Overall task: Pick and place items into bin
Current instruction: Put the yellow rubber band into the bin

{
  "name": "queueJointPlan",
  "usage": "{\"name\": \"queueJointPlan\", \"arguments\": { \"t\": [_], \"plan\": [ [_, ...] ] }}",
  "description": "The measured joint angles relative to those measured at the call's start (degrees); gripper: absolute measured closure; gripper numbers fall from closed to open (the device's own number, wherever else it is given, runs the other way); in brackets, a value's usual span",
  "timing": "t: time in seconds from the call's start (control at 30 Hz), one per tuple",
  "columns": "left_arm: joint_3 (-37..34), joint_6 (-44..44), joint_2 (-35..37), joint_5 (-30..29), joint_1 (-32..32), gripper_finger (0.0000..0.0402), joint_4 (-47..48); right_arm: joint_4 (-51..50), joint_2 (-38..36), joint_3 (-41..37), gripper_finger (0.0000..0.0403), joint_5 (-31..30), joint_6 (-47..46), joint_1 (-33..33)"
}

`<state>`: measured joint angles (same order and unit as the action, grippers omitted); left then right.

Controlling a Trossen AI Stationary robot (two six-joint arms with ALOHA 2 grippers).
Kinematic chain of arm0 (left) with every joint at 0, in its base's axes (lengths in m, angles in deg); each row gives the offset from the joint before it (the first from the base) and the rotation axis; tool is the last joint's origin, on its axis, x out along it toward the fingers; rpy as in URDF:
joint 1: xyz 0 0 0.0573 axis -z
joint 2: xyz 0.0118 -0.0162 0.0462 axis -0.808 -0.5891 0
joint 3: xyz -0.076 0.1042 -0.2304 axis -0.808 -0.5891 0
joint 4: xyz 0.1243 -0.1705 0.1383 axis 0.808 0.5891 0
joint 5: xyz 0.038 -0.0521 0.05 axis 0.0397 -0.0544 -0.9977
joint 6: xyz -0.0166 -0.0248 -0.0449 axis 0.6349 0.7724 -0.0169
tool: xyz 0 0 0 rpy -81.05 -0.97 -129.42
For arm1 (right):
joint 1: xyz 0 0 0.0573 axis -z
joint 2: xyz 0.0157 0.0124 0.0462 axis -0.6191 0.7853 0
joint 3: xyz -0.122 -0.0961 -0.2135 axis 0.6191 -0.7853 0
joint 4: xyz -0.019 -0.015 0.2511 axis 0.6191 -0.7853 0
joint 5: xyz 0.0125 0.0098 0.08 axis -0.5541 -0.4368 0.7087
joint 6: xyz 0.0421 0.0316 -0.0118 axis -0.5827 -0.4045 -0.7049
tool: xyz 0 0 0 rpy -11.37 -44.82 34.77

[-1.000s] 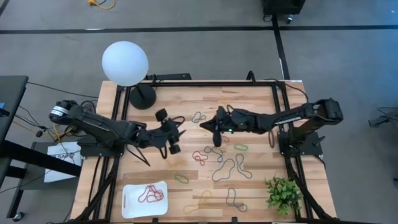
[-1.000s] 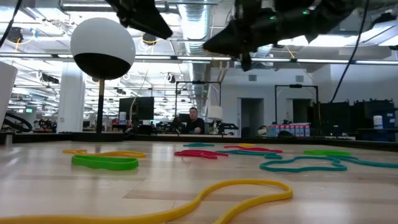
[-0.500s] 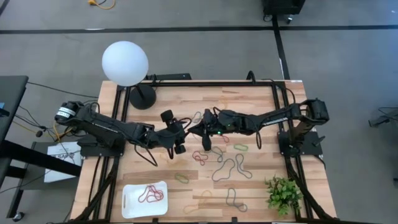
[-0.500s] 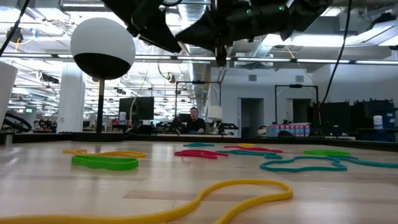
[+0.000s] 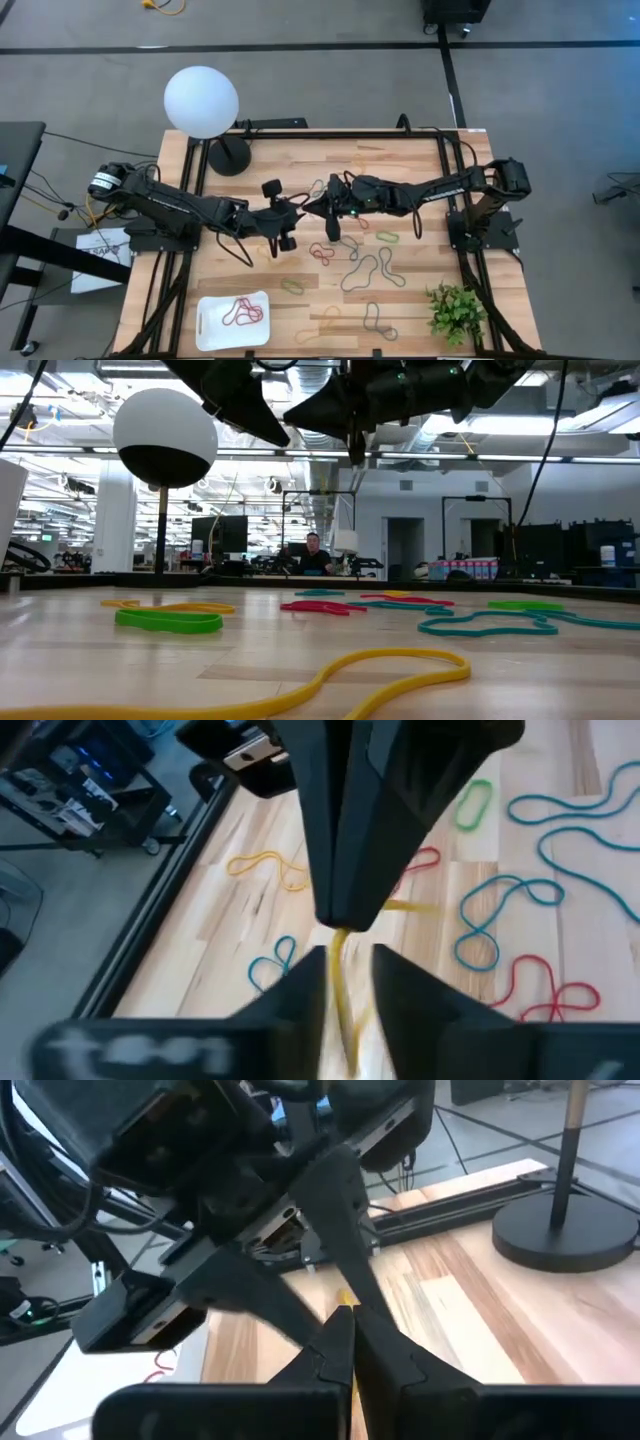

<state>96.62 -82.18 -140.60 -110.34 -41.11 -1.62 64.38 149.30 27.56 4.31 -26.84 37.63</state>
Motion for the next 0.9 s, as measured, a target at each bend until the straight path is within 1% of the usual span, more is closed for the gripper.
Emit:
{"name": "queueJointPlan", "arguments": {
  "t": [0.07, 0.13, 0.3, 0.43, 0.5, 0.6, 0.67, 0.77, 0.83, 0.9],
  "plan": [
    [0.0, 0.0, 0.0, 0.0, 0.0, 0.0374, 0.4, -1.1, 0.0, 0.0, 0.0399, -0.4, 0.0, 0.0],
    [0.0, 0.5, 0.0, 0.0, 0.0, 0.0393, 0.6, -2.6, 0.0, 0.0, 0.0391, -0.4, 0.0, 0.0],
    [0.0, 1.5, 0.0, 0.0, 0.1, 0.0393, 0.7, -9.9, 0.0, 0.0, 0.0357, -0.4, 0.0, -0.1],
    [0.3, 2.1, 0.1, 0.2, 1.9, 0.04, 1.7, -15.1, 0.0, 0.0, 0.0329, -0.5, 0.0, -0.8],
    [1.9, 2.5, 0.2, 1.3, 3.4, 0.04, 6.1, -17.2, 0.0, 0.0, 0.0321, -0.5, 0.0, -1.3],
    [6.6, 7.3, 0.2, 3.2, 6.7, 0.0401, 17.3, -19.5, 0.0, -0.1, 0.0316, -0.6, 0.0, -2.1],
    [10.3, 11.6, 0.3, 6.7, 9.2, 0.0401, 25.7, -21.3, 0.0, -0.1, 0.0317, -0.6, 0.0, -2.6],
    [14.9, 17.1, 0.3, 16.0, 13.2, 0.0401, 34.7, -23.1, 0.0, -0.1, 0.0321, -0.6, 0.0, -3.3],
    [16.2, 18.4, 0.3, 22.3, 16.4, 0.0401, 37.1, -23.3, 0.0, -0.1, 0.0323, -0.6, 0.0, -3.7],
    [16.3, 19.9, 0.3, 28.1, 19.4, 0.0401, 37.0, -23.1, 0.0, -0.1, 0.0324, -0.6, 0.0, -3.9]
  ]
}}
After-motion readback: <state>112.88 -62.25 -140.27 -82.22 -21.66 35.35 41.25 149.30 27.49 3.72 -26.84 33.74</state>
